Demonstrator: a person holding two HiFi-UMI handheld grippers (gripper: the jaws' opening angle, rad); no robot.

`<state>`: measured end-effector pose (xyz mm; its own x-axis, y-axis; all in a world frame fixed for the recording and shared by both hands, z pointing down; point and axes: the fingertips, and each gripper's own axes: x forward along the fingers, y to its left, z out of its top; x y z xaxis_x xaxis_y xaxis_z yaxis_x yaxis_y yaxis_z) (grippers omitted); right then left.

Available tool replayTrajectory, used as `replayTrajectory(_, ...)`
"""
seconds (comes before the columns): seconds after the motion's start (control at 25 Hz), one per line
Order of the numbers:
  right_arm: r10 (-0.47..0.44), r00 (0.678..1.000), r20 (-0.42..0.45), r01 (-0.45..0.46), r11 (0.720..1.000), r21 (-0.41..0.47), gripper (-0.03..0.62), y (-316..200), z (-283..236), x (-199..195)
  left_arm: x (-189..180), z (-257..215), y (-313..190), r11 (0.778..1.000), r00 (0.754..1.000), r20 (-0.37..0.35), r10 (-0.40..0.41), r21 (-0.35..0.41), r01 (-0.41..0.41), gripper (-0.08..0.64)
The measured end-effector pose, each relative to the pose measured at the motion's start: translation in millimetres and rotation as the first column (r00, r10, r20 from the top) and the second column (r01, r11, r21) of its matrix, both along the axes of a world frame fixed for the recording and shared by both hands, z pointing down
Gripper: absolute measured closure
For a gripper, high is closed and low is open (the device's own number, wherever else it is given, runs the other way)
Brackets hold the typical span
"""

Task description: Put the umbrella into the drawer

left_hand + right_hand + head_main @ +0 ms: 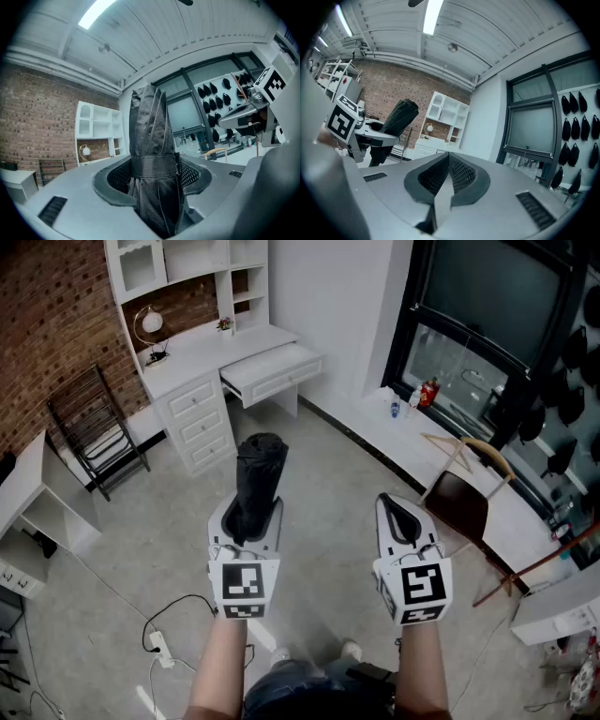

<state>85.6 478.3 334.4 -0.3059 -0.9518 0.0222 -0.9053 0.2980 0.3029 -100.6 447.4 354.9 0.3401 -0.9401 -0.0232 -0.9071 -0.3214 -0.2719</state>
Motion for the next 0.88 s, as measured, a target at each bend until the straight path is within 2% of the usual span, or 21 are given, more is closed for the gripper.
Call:
replayTrajectory(0.2,-0.033,0.999,-0.017,0.032,0.997,-0.067,0.594,-31.9,4.2,75.7,70.0,-6.9,-25.6,0.998,0.998,-0.003,-0.059,-0.014,0.059,0.324)
replayTrajectory(0.4,-0.092,0.996,-0.007,0.089,0.979,-0.185,0.594,-69.1,25.3,123.1,107.2,11.5,-49.1,0.976,0.988,-0.044,-0.147,-0.171,0.138,0.324)
replayTrajectory(0.6,-0.140,0.989,0.041,0.145,0.963,-0.226,0.594,-112.0,41.1,142.8,115.7,23.8,-77.3,0.946,0.971,0.027,-0.238,-0.221,0.238,0.324)
replayTrajectory(0.88,-0.162,0.986,0.042,0.167,0.951,-0.261,0.592,-207.9,59.0,129.2,86.3,25.5,-173.5,0.933,0.953,0.007,-0.303,-0.203,0.298,0.324)
